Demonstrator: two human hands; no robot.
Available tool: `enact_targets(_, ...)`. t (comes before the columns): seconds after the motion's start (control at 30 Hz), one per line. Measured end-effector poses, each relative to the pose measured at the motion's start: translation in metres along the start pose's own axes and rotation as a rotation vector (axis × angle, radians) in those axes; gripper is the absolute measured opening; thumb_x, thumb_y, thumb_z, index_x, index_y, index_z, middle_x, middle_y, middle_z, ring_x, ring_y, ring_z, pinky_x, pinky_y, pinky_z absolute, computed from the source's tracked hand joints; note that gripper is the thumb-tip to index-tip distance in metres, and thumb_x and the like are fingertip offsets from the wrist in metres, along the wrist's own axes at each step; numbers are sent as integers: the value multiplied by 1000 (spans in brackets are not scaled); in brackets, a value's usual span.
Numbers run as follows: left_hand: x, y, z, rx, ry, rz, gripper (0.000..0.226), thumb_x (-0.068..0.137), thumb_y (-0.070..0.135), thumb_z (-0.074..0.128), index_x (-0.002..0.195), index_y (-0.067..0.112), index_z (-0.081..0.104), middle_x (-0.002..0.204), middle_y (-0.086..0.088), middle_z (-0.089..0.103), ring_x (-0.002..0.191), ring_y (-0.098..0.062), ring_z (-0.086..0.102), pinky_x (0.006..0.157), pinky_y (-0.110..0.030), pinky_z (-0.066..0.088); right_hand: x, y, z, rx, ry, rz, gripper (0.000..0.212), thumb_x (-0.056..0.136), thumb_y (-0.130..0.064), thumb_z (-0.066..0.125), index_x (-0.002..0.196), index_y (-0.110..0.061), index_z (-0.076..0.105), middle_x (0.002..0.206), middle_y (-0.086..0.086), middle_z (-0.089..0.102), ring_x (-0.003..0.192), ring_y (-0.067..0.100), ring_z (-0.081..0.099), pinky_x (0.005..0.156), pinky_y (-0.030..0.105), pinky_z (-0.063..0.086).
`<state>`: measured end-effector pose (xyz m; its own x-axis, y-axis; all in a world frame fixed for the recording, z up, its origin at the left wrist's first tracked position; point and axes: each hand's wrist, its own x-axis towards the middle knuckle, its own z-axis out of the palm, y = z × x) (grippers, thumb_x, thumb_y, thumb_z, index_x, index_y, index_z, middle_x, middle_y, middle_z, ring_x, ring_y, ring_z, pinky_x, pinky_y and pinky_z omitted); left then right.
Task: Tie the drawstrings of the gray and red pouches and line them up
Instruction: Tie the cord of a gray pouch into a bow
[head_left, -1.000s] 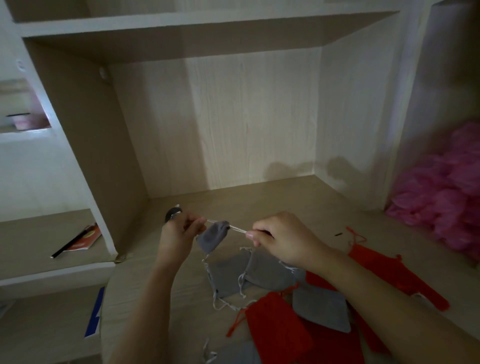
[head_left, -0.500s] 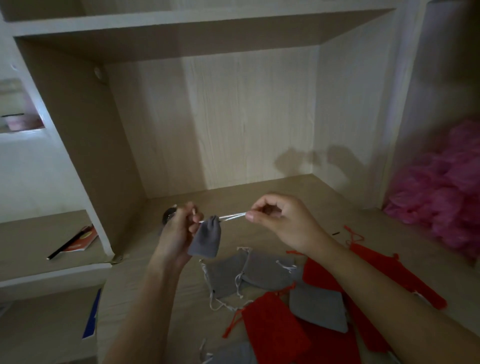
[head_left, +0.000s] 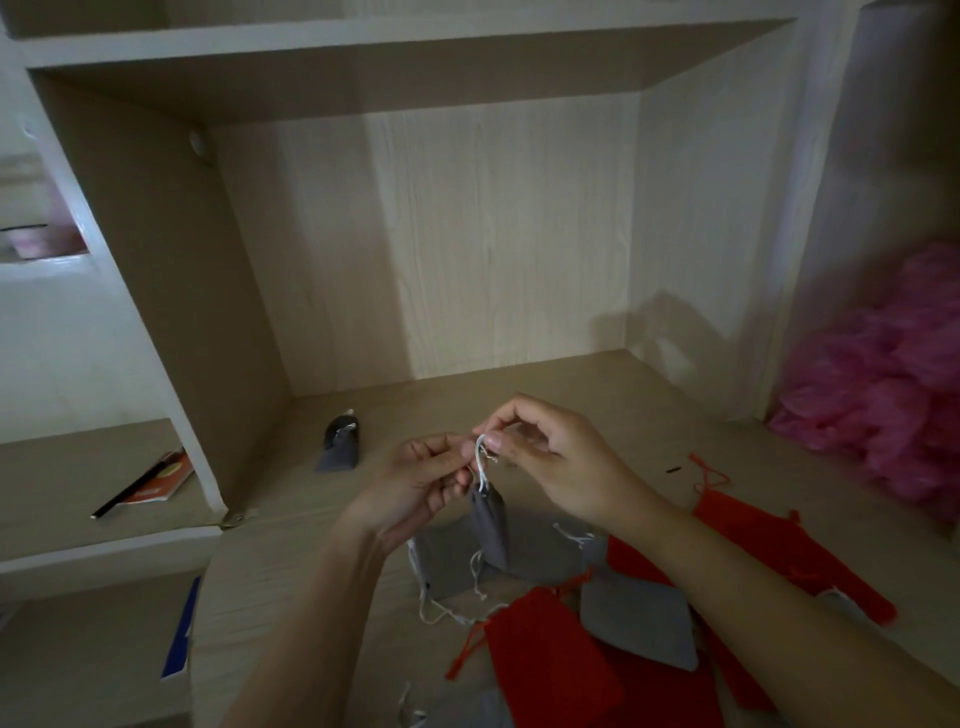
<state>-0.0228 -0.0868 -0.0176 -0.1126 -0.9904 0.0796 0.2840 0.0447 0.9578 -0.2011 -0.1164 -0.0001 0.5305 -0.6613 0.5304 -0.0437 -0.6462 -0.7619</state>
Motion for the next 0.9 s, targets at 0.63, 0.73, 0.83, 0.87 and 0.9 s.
enact_targets(0.63,-1,-2,16,115,85,117,12,72,14,64,69,8,74,61,-2,62,53,-5,51,54,-14,44,1,6,6,32,102,162,22,77,-33,75,92,-20,66,86,-4,71,82,10,67,78,30,54)
enact_targets(0.73,0,-2,13,101,96,154,15,76,17,64,73,4,71,69,-11,61,64,-15,55,65,-22,48,0,11,7,-28,53,226,28,70,-30,82,88,-15,67,83,-1,72,78,8,67,72,27,51)
enact_targets(0.83,-1,-2,16,122,90,180,16,77,16,61,69,7,72,62,-6,59,56,-9,49,60,-18,47,0,15,10,-37,78,203,13,75,-17,78,77,-12,67,77,3,70,68,3,60,66,24,45)
enact_targets(0.87,-1,-2,18,117,74,183,17,79,16,60,69,9,73,62,-4,60,55,-8,48,58,-17,46,0,16,11,-26,82,185,10,77,-14,75,74,-15,66,77,4,70,69,4,59,67,25,45)
enact_targets(0.9,-1,-3,18,101,55,179,18,80,16,60,69,9,73,62,-3,61,55,-7,48,57,-16,45,1,16,10,-13,84,179,13,79,-12,73,71,-19,65,77,4,70,71,6,60,69,27,46)
